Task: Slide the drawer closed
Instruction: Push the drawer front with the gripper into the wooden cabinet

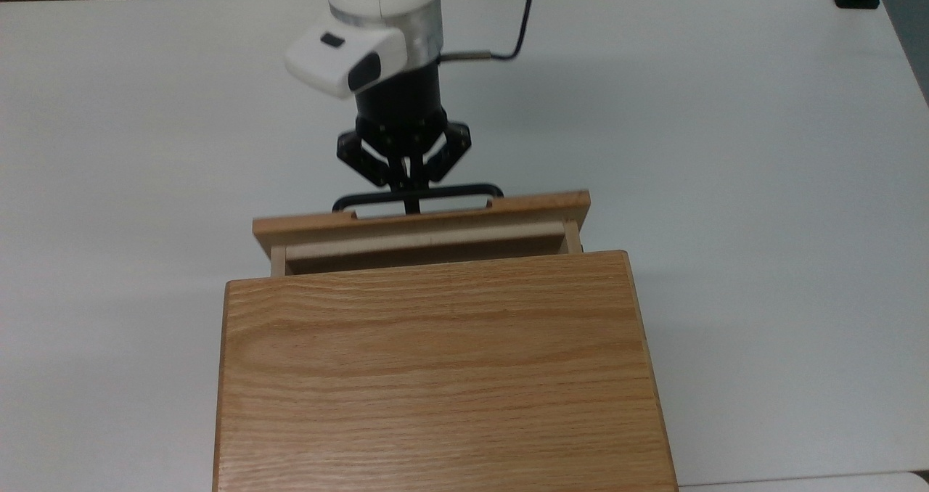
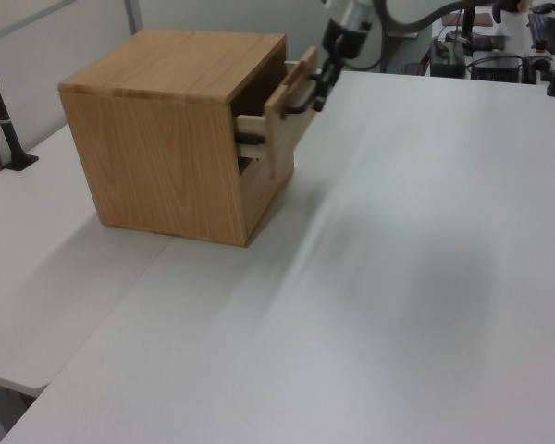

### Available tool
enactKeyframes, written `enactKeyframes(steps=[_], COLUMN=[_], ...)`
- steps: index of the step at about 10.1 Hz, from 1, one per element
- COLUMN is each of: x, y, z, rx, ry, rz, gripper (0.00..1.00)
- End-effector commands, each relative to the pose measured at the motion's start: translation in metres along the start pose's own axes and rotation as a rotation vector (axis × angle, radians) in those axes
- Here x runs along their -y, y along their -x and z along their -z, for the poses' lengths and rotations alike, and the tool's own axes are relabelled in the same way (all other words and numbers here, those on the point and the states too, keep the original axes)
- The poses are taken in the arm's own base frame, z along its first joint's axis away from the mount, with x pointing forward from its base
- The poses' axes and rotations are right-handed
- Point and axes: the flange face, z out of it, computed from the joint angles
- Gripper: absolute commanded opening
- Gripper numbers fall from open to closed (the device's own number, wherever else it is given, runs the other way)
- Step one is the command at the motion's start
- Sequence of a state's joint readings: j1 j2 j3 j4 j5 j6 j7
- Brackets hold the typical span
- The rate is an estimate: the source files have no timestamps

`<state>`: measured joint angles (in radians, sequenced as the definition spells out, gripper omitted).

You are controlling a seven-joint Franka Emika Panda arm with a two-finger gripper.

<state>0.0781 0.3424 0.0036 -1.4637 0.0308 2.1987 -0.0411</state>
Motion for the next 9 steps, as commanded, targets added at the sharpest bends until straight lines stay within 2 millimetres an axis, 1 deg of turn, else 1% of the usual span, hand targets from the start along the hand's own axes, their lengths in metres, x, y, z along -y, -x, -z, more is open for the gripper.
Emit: enactKeyframes(steps=[1, 2, 4, 5, 6, 7, 8, 9], x=[0.007, 0.011, 0.012, 0.012, 0.009, 0.008, 0.006, 0.008], y=[-0.036, -0.042, -0.045, -0.044, -0.044, -0.023, -0.002, 0.021], z=[-0.025, -0.030, -0.032, -0.026, -0.007, 0.005, 0.027, 0.049], rx=[-0.147, -0.197, -0.219, -0.220, -0.232, -0.150, -0.034, 0.119], ry=[0.014, 0.015, 0.016, 0.017, 0.020, 0.016, 0.009, 0.006], rz=[-0.049, -0.062, -0.065, -0.065, -0.063, -0.065, -0.075, -0.074], gripper=[0.00, 0.00, 0.00, 0.00, 0.00, 0.00, 0.00, 0.00])
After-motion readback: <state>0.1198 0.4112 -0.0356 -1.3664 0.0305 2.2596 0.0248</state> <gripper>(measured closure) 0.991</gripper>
